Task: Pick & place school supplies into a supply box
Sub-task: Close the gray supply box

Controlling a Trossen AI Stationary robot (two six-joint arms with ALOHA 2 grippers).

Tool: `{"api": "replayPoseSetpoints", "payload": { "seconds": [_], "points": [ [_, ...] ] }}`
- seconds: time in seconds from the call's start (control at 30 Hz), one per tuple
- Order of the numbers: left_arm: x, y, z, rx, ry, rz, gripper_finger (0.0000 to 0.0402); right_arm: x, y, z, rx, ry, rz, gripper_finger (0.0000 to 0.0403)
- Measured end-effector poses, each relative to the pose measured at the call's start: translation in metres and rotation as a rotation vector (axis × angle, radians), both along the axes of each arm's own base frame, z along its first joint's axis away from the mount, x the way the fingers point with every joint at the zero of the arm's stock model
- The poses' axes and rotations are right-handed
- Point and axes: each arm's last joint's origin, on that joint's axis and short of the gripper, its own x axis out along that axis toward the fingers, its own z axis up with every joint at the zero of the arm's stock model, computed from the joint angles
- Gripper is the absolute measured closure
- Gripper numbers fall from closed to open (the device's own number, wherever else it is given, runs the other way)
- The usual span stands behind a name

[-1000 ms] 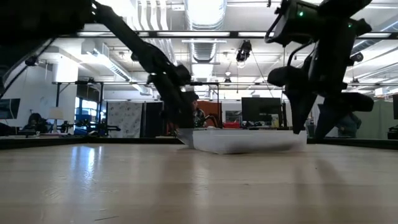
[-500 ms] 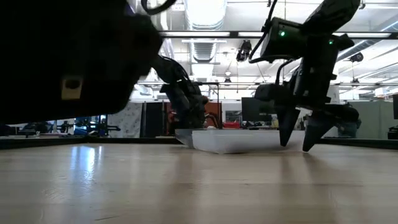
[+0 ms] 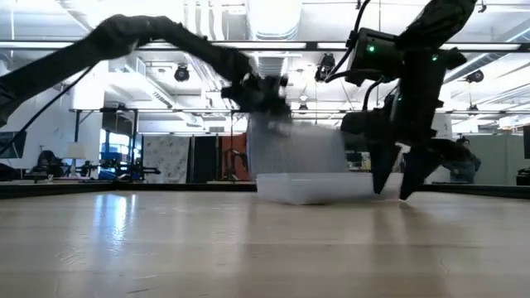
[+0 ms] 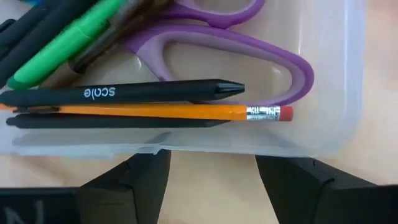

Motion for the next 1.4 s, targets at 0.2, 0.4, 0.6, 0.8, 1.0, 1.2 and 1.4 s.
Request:
{"api": "replayPoseSetpoints", "payload": {
  "seconds": [0.2,0.4,0.6,0.8,1.0,1.2,1.4],
  "points": [
    [0.02,-0.045,0.036,0.103,-0.072,-0.082,0.0254,0.001,-0.004,0.002,-0.101,-0.008,-0.008,0.0179],
    [0.052,-0.107,0.019,0.165,-0.042,-0.18,0.0254,-0.002,-0.005,0.012,-0.151,-0.028,0.046,0.0182],
    [0.067,-0.152,-0.027,0.117,-0.031,-0.212,0.0254,-0.024,0.008,0.037,-0.078,-0.002,0.161,0.0182],
    [0.061,-0.162,-0.053,0.129,0.018,-0.192,0.0254,-0.054,0.027,0.071,-0.032,-0.101,0.214,0.0182],
    [0.061,-0.162,-0.055,0.12,0.027,-0.176,0.0254,-0.043,0.022,0.06,-0.039,-0.218,0.158,0.0182],
    [0.063,-0.164,-0.055,0.126,0.025,-0.175,0.0254,-0.014,0.01,0.024,-0.071,-0.182,0.123,0.0182],
    [0.059,-0.167,-0.058,0.148,0.048,-0.209,0.0254,0.001,0.0,0.01,-0.146,-0.143,0.123,0.0183]
  ]
}}
